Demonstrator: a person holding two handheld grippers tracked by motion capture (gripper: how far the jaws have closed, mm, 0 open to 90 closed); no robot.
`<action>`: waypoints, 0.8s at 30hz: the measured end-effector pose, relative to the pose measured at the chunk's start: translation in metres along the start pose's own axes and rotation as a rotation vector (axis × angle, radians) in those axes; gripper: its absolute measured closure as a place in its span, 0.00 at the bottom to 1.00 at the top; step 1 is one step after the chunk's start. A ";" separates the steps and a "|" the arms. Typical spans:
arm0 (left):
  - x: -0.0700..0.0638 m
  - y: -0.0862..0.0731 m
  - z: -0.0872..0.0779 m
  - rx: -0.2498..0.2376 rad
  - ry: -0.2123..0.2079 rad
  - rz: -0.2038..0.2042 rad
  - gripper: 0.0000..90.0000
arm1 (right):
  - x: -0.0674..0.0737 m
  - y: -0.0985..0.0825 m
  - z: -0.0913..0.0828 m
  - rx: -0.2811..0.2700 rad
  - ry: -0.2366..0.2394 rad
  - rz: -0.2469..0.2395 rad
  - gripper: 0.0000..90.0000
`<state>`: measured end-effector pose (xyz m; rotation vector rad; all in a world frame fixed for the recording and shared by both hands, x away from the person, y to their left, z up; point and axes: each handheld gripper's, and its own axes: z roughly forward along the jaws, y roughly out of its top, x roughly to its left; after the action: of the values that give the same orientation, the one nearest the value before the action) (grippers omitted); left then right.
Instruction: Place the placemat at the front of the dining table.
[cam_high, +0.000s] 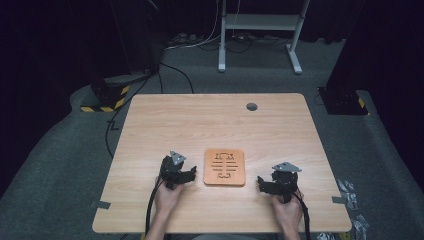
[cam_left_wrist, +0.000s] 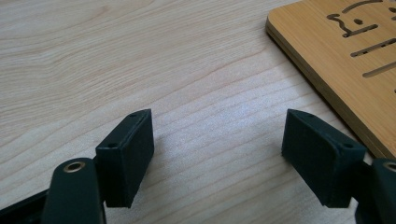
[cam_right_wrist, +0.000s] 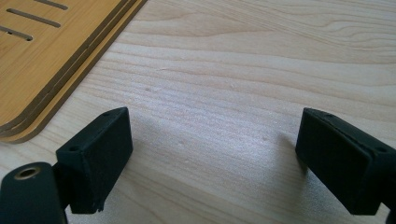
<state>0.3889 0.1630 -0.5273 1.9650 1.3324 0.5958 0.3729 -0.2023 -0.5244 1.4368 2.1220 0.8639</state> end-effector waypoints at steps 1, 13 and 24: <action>0.000 0.000 0.000 0.000 0.000 0.000 0.28 | 0.000 0.000 0.000 0.000 0.000 0.000 0.12; 0.000 0.000 0.000 0.001 0.004 -0.009 0.26 | -0.001 0.000 -0.001 0.001 0.004 -0.002 0.14; 0.002 0.000 0.000 0.005 -0.006 0.000 0.23 | 0.000 0.000 -0.001 0.005 0.011 0.001 0.14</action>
<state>0.3897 0.1647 -0.5276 1.9688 1.3313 0.5867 0.3726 -0.2027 -0.5234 1.4388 2.1329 0.8693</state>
